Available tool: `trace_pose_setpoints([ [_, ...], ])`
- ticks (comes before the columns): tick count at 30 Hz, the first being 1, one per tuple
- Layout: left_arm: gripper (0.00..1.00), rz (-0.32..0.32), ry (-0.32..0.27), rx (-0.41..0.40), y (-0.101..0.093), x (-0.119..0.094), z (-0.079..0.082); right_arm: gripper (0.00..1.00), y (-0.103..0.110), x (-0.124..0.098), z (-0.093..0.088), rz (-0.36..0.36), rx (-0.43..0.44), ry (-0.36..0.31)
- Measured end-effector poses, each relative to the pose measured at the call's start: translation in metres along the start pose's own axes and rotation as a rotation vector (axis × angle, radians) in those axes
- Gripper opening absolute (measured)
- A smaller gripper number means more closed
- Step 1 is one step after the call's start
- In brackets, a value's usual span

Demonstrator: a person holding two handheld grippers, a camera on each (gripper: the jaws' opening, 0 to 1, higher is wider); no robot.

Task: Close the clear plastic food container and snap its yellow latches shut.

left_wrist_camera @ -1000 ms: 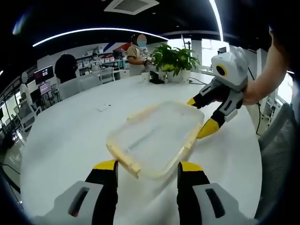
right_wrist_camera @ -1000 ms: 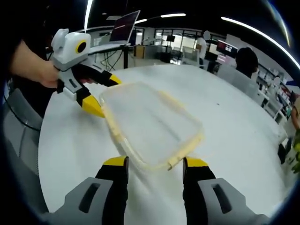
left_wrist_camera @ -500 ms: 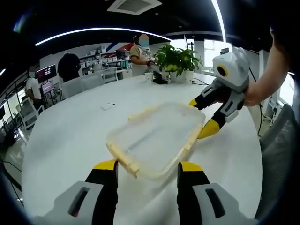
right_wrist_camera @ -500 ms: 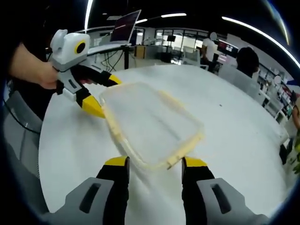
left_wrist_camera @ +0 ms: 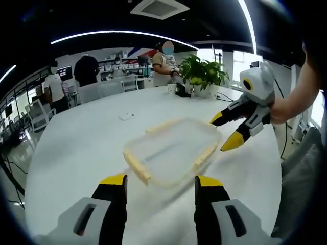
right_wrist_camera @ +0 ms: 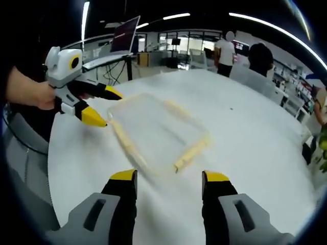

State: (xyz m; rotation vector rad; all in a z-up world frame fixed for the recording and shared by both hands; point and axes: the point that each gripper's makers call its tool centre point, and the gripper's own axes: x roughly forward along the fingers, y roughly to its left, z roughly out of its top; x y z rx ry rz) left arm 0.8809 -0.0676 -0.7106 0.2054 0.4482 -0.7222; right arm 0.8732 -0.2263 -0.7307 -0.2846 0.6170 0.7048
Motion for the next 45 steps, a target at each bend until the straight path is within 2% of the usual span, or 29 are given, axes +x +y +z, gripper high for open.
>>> trace_pose_setpoints([
  [8, 0.48, 0.044, -0.044, -0.040, -0.002, -0.023, 0.012, 0.48, -0.004, -0.029, 0.018, -0.036, 0.038, -0.069],
  [13, 0.49, 0.059, -0.062, -0.064, -0.016, -0.039, 0.018, 0.50, -0.001, -0.049, 0.024, -0.057, 0.058, -0.103],
  [20, 0.50, 0.147, -0.117, -0.120, -0.026, -0.067, 0.030, 0.52, 0.014, -0.077, 0.024, -0.076, 0.096, -0.138],
  [23, 0.51, 0.190, -0.116, -0.088, -0.032, -0.083, 0.033, 0.52, 0.025, -0.088, 0.017, -0.064, 0.119, -0.137],
  [25, 0.51, 0.203, -0.128, -0.102, -0.038, -0.094, 0.035, 0.53, 0.032, -0.098, 0.012, -0.067, 0.127, -0.137],
  [29, 0.52, 0.253, -0.130, -0.134, -0.047, -0.116, 0.030, 0.54, 0.046, -0.116, 0.004, -0.087, 0.151, -0.146],
  [34, 0.53, 0.297, -0.123, -0.175, -0.060, -0.139, 0.015, 0.55, 0.051, -0.138, -0.008, -0.153, 0.195, -0.163],
  [37, 0.53, 0.321, -0.119, -0.192, -0.063, -0.152, 0.009, 0.57, 0.059, -0.145, -0.016, -0.149, 0.226, -0.155],
  [41, 0.53, 0.356, -0.123, -0.209, -0.063, -0.165, 0.003, 0.58, 0.066, -0.150, -0.020, -0.154, 0.223, -0.152],
  [45, 0.53, 0.374, -0.129, -0.224, -0.067, -0.171, 0.000, 0.60, 0.075, -0.153, -0.020, -0.146, 0.226, -0.166],
])
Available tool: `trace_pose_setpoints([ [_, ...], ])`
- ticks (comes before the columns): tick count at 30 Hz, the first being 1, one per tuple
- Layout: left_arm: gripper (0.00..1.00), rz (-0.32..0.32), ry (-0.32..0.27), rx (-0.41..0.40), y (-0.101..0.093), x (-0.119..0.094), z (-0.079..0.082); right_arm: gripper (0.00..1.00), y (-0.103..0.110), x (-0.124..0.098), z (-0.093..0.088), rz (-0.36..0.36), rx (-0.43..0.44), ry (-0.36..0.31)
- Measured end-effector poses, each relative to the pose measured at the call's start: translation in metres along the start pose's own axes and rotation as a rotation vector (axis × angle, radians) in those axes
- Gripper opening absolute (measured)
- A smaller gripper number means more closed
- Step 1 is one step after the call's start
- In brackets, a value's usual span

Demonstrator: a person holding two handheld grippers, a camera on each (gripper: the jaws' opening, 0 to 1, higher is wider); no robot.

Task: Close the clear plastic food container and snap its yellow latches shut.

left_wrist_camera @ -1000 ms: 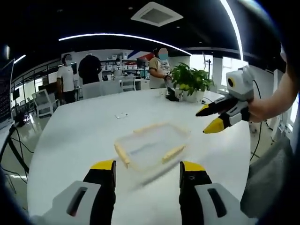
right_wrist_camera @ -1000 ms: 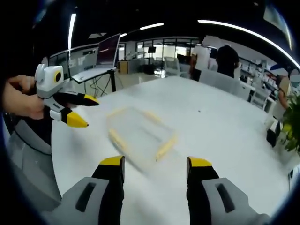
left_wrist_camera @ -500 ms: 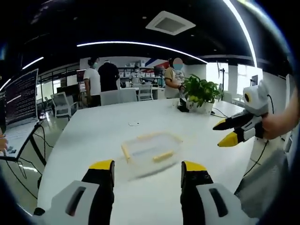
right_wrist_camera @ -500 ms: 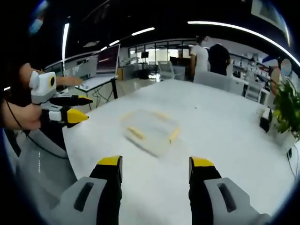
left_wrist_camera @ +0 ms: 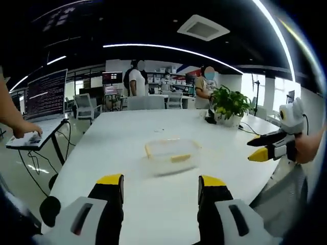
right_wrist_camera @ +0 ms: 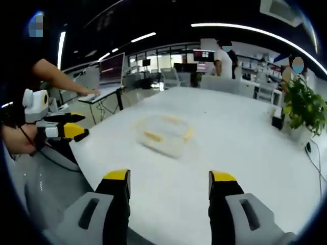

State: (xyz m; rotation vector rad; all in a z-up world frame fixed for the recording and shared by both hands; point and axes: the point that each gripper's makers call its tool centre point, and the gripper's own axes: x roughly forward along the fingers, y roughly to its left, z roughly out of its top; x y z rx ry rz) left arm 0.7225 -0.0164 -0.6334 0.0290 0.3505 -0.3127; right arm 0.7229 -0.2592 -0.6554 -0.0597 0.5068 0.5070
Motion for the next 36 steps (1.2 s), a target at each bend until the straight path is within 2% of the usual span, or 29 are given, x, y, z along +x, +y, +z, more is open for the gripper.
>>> trace_pose_setpoints([
  [3, 0.53, -0.004, 0.011, -0.004, -0.0031, -0.0015, -0.0053, 0.59, 0.0067, -0.0012, -0.0024, 0.002, -0.012, -0.003],
  [5, 0.53, -0.009, 0.000, 0.006, -0.0043, -0.0013, -0.0004, 0.59, 0.0089, -0.0024, -0.0036, -0.003, -0.028, -0.008],
  [6, 0.53, -0.009, -0.004, 0.005, -0.0043, -0.0005, 0.0012, 0.58, 0.0048, -0.0035, -0.0004, -0.027, -0.081, -0.020],
  [7, 0.53, -0.007, -0.004, 0.006, -0.0041, -0.0005, 0.0009, 0.58, 0.0043, -0.0037, 0.0024, -0.034, -0.093, -0.034],
  [14, 0.53, 0.020, -0.007, 0.010, -0.0004, -0.0021, 0.0005, 0.57, 0.0041, -0.0023, 0.0007, -0.032, -0.084, -0.026],
  [36, 0.53, 0.009, 0.000, 0.035, -0.0011, -0.0011, 0.0021, 0.55, 0.0075, -0.0008, 0.0017, -0.018, -0.082, -0.016],
])
